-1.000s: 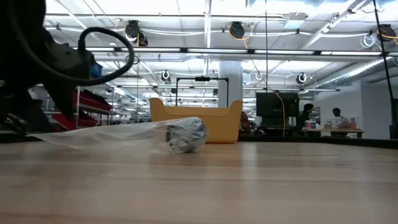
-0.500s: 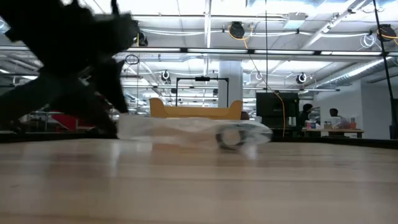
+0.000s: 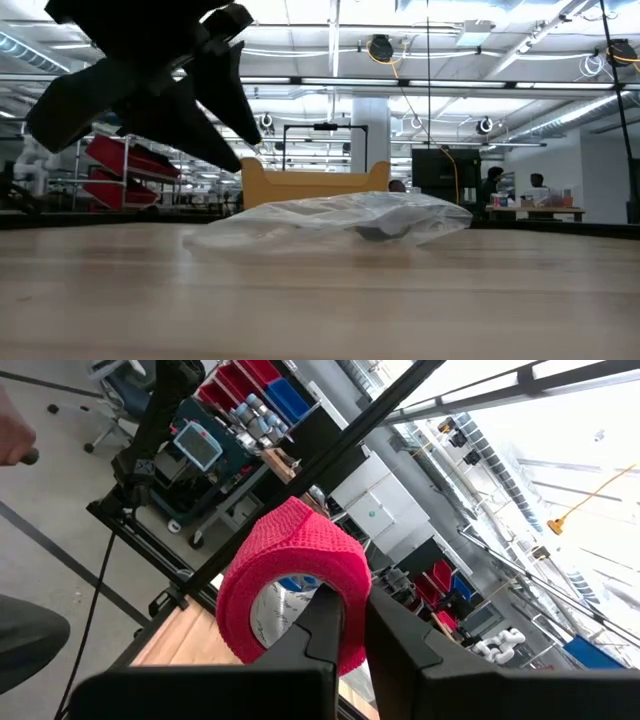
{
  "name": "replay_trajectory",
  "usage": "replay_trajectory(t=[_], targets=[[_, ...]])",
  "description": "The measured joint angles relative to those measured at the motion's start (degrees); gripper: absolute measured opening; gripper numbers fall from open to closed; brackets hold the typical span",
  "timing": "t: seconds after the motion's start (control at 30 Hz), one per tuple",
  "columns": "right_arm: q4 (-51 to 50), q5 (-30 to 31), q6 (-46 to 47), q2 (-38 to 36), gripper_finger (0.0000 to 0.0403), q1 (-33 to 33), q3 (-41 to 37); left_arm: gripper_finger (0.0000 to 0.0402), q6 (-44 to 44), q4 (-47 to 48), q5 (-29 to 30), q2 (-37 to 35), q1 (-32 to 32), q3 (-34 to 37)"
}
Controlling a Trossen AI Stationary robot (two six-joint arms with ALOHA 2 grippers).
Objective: Roll bandage
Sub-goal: Put the red bandage into the transparent zip bag
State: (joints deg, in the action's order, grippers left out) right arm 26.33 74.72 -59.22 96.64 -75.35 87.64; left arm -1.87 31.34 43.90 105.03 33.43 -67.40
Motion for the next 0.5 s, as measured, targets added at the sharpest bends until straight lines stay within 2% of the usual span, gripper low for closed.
replay_trajectory(t=[0.2, 0.3, 0.5], targets=[[0.00, 0.00, 0.01, 0.00, 0.0025, 0.00, -0.01, 0.0189, 2.57, 5.03, -1.26, 0.00, -0.19, 0.25], [-0.01, 0.00, 0.00, 0.00, 0.0025, 0.00, 0.02, 0.0189, 2.91, 4.62, -5.43, 0.06, -0.52, 1.32], [-0.06, 0.01, 0.01, 0.00, 0.0025, 0.00, 0.01, 0.0189, 1.47, 2.26, -4.82, 1.32, -0.70, 1.46]])
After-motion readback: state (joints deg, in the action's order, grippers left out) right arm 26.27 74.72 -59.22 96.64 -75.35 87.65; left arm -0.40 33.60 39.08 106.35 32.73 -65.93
